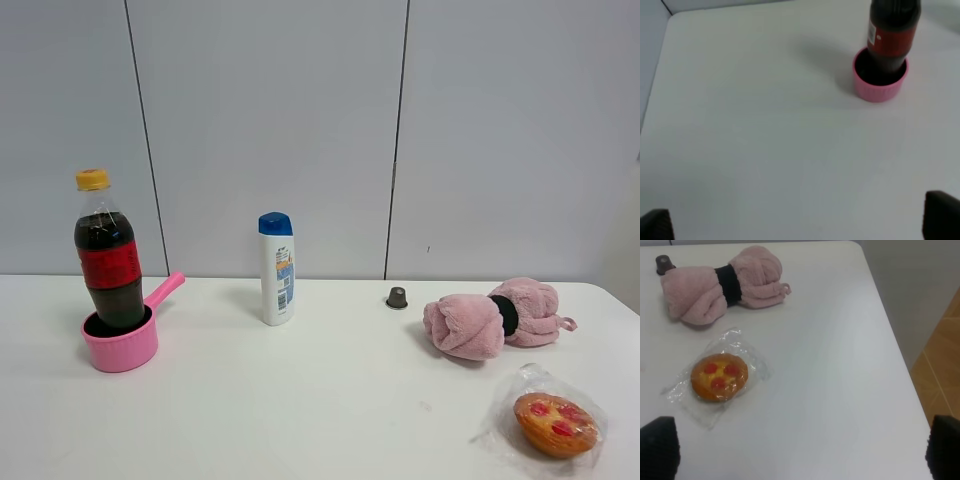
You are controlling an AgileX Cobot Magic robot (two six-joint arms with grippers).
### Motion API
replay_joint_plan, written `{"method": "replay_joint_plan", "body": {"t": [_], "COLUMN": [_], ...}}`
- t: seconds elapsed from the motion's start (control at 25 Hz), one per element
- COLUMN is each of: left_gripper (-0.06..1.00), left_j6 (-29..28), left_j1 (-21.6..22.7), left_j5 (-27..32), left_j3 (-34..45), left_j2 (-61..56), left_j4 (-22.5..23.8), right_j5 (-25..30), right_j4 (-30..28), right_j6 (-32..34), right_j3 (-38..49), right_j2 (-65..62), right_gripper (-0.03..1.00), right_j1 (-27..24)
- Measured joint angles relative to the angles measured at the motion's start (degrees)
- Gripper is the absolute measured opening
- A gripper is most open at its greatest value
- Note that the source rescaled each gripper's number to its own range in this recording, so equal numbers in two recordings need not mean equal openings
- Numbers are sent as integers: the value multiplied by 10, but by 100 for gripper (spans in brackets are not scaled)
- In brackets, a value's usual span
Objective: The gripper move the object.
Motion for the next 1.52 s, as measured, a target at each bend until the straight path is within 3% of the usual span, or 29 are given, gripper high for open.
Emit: {"method": "replay_joint_plan", "body": {"t": [0.16, 0.28, 0.4, 0.56, 0.92, 1.52], "left_gripper": [100, 100, 100, 100, 100, 100], "left_j6": [0, 0, 0, 0, 0, 7], "left_j1": [28, 32, 32, 32, 32, 32], "left_j5": [0, -11, -35, -66, -77, -86], "left_j3": [48, 98, 153, 219, 281, 287], "left_j2": [-77, -139, -190, -240, -299, -333], "left_j4": [-43, -95, -115, -117, -110, -107], "right_j5": [0, 0, 0, 0, 0, 0], "right_j4": [0, 0, 0, 0, 0, 0], "right_j6": [0, 0, 0, 0, 0, 0], "right_j3": [0, 0, 0, 0, 0, 0], "right_j2": [0, 0, 0, 0, 0, 0], "right_gripper": [100, 100, 100, 100, 100, 100], "right_j1": [0, 0, 0, 0, 0, 0]}}
